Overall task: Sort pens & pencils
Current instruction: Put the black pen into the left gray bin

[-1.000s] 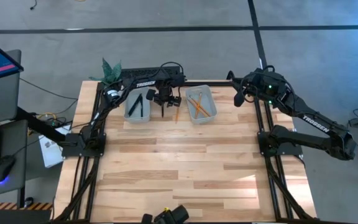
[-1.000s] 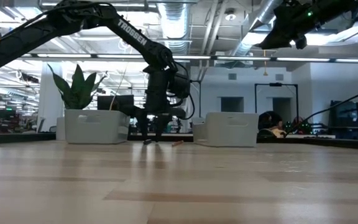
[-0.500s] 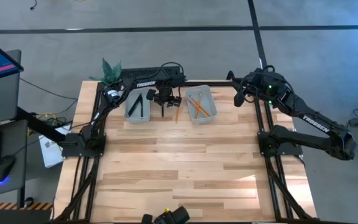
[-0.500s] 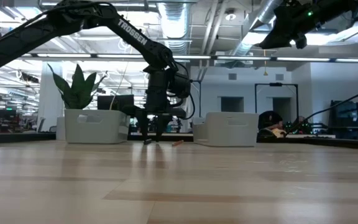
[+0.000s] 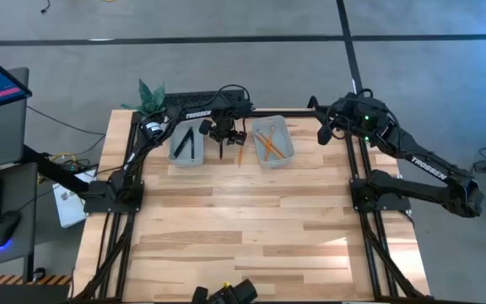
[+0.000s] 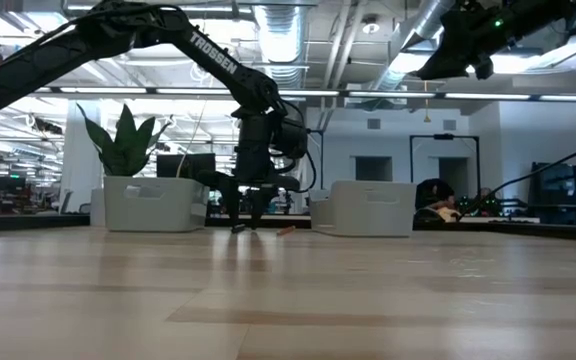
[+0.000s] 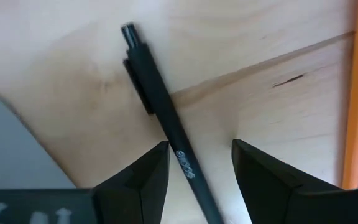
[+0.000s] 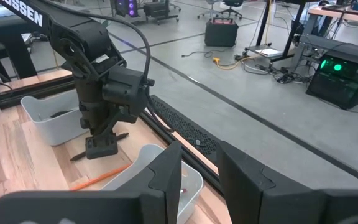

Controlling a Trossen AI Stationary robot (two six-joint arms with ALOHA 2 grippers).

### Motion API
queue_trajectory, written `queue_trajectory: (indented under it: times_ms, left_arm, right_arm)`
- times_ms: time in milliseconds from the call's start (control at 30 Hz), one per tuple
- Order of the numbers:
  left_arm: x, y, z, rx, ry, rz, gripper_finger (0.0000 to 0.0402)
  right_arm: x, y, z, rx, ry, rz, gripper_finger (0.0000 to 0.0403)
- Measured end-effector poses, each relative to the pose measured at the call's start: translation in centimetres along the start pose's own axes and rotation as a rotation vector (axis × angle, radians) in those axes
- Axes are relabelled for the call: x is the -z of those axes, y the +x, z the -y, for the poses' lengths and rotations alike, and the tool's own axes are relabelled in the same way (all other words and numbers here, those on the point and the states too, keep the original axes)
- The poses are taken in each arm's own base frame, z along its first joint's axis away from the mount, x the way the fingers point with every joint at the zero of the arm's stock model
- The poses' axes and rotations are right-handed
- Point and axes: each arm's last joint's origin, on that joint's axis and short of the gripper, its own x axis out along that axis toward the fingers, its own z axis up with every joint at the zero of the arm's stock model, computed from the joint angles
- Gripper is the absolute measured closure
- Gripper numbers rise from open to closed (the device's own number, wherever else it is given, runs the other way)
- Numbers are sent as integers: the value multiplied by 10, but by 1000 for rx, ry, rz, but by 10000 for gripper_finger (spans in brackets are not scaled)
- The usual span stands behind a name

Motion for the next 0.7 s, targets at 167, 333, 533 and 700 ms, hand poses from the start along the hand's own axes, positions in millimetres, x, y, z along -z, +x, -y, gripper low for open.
queue_trajectory:
  times_ms: [167,333,533,700]
  left_arm:
    - [-3,0,-2,1,49,18,235]
    - [-4,0,-3,11,45,10,235]
    - [-4,0,-3,15,33,7,235]
    - [-3,0,-3,28,18,-11,250]
  right_arm:
    - [0,0,0,0,0,0,281]
    - [0,0,0,0,-15,0,281]
    - [0,0,0,0,-18,0,281]
    - [0,0,0,0,-18,0,281]
